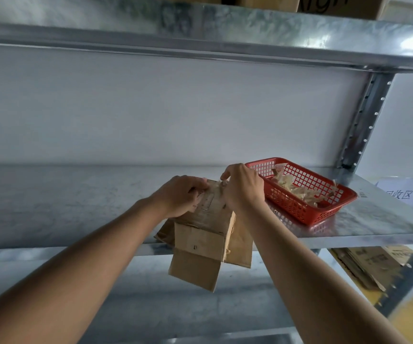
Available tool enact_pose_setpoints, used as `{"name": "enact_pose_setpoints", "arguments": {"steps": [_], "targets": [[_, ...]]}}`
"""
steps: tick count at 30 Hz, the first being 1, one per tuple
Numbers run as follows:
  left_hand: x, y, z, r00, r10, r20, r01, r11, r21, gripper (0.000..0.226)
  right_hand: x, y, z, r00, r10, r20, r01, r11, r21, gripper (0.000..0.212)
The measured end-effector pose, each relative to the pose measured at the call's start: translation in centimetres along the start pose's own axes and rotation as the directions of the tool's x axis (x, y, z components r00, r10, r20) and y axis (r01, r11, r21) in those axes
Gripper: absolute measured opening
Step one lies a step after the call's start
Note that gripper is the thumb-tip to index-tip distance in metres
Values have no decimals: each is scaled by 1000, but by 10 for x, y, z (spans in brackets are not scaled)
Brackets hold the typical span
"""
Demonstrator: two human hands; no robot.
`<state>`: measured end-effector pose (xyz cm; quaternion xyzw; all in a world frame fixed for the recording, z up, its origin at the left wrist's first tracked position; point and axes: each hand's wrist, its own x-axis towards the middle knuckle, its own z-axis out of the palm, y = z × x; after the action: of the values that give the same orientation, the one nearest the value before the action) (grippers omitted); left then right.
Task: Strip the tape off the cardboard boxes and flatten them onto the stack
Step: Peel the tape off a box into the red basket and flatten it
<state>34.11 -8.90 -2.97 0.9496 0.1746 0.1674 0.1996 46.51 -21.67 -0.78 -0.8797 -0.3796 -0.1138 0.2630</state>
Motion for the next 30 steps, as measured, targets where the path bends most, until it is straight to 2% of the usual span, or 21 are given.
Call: {"name": "enact_pose_setpoints", "arguments": {"steps": [6, 11, 13, 15, 17, 20, 25, 30], "targets": [[3, 5, 6, 987, -36, -155, 56, 990, 130, 31, 13, -2, 8, 985, -139, 105, 134, 990, 55, 44], [10, -16, 10, 974, -12, -228, 28, 997, 66, 25, 27, 4, 20, 967, -223, 124, 205, 968, 141, 39], [12, -25, 9, 980, -3, -200, 18, 997, 71, 22, 31, 8, 25, 956, -269, 116, 249, 955, 159, 34], [14, -31, 11, 987, 14, -161, -5, 998, 61, 31, 35, 11, 27, 950, -295, 98, 275, 944, 182, 27], [20, -33, 7, 987, -22, -158, 17, 999, -34, 38, 39, 11, 28, 948, -312, 68, 294, 936, 193, 19], [37, -39, 2, 987, -61, -150, 46, 994, -100, 31, 41, 12, 29, 944, -325, 64, 309, 933, 185, 14], [58, -47, -1, 995, 52, 81, -53, 998, 16, 80, 41, 18, 26, 921, -387, 37, 372, 905, 208, 16], [72, -47, -9, 982, 112, 152, -120, 992, 40, 73, 46, 17, 29, 916, -398, 55, 384, 906, 177, 18]]}}
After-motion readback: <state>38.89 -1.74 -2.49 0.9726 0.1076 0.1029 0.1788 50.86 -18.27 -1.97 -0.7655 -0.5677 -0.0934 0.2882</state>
